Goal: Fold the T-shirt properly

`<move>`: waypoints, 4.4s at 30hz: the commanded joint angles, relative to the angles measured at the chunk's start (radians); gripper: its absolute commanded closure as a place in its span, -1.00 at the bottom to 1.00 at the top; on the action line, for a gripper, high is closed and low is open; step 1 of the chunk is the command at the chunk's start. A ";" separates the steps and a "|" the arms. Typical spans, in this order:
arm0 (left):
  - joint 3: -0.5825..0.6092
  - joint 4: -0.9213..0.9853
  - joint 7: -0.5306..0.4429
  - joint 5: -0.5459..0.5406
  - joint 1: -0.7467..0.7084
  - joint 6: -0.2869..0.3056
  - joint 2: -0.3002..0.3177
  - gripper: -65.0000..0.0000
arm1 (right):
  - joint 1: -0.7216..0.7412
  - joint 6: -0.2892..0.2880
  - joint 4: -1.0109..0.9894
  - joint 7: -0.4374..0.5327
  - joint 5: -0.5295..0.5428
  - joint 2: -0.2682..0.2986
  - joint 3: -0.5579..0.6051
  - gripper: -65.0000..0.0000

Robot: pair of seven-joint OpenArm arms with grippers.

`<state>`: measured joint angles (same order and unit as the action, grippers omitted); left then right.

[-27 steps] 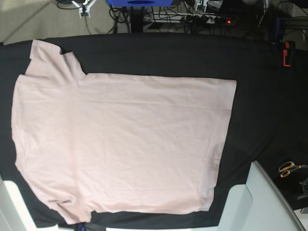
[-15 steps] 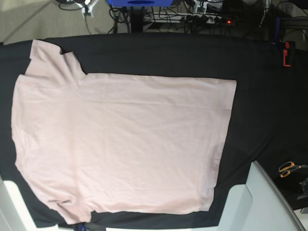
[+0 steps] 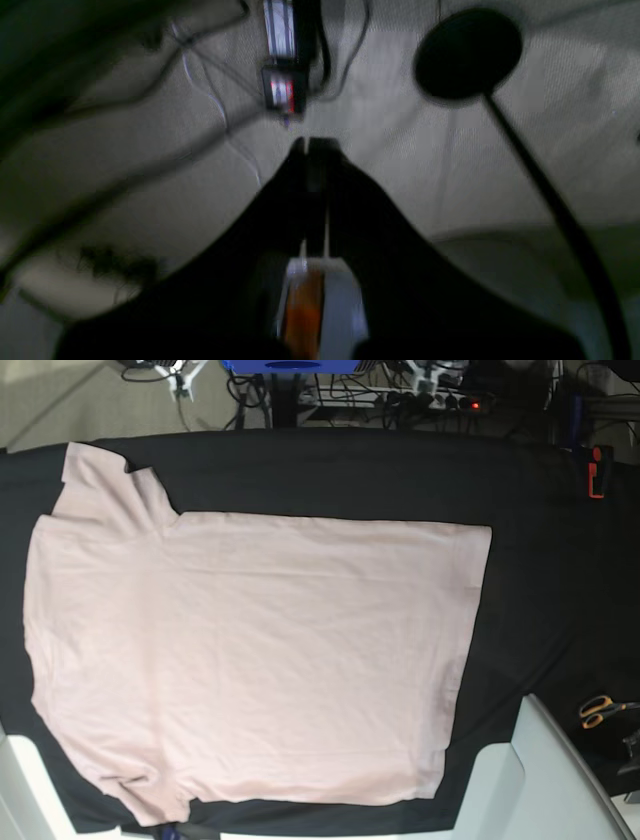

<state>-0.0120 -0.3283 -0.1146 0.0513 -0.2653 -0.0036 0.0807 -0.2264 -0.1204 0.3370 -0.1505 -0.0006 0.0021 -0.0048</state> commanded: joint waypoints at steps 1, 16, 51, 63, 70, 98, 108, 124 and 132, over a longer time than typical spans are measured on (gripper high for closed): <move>0.001 -0.036 -0.003 -0.024 -0.052 -0.006 0.015 1.00 | -0.028 -0.003 0.055 -0.039 0.004 0.000 -0.005 0.98; 0.004 -0.941 -0.001 -0.368 -0.496 -0.005 0.265 1.00 | -0.433 -0.003 1.212 -0.582 0.063 -0.003 -0.251 1.00; -0.343 -1.434 0.175 -0.373 -0.500 0.133 0.224 1.00 | -0.006 -0.578 0.880 -0.864 0.669 0.161 -0.990 -0.48; -0.346 -1.434 0.175 -0.374 -0.496 0.133 0.198 1.00 | -0.026 -0.578 0.888 -0.866 0.672 0.114 -0.864 -0.15; -0.349 -1.408 0.175 -0.374 -0.492 0.133 0.196 1.00 | -0.047 -0.578 0.884 -0.868 0.672 0.114 -0.864 -0.13; -0.440 -0.964 0.385 -0.891 -0.165 0.324 0.138 0.24 | -0.035 -0.578 0.879 -0.920 0.669 0.120 -0.863 0.99; -0.437 -0.897 0.413 -0.891 -0.093 0.324 0.135 0.24 | -0.031 -0.578 0.879 -0.920 0.669 0.120 -0.863 0.99; -0.343 -0.843 0.454 -0.770 0.005 0.324 0.103 0.24 | -0.023 -0.578 0.879 -0.920 0.669 0.120 -0.863 0.99; -0.343 -0.842 0.459 -0.769 0.019 0.324 0.083 0.25 | -0.021 -0.578 0.879 -0.920 0.669 0.121 -0.863 0.99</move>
<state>-0.3538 -1.1667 0.3187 -0.7269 -0.2417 0.3233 0.1558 -0.2474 -0.6971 1.2083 -1.0706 0.6659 0.1101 -0.8658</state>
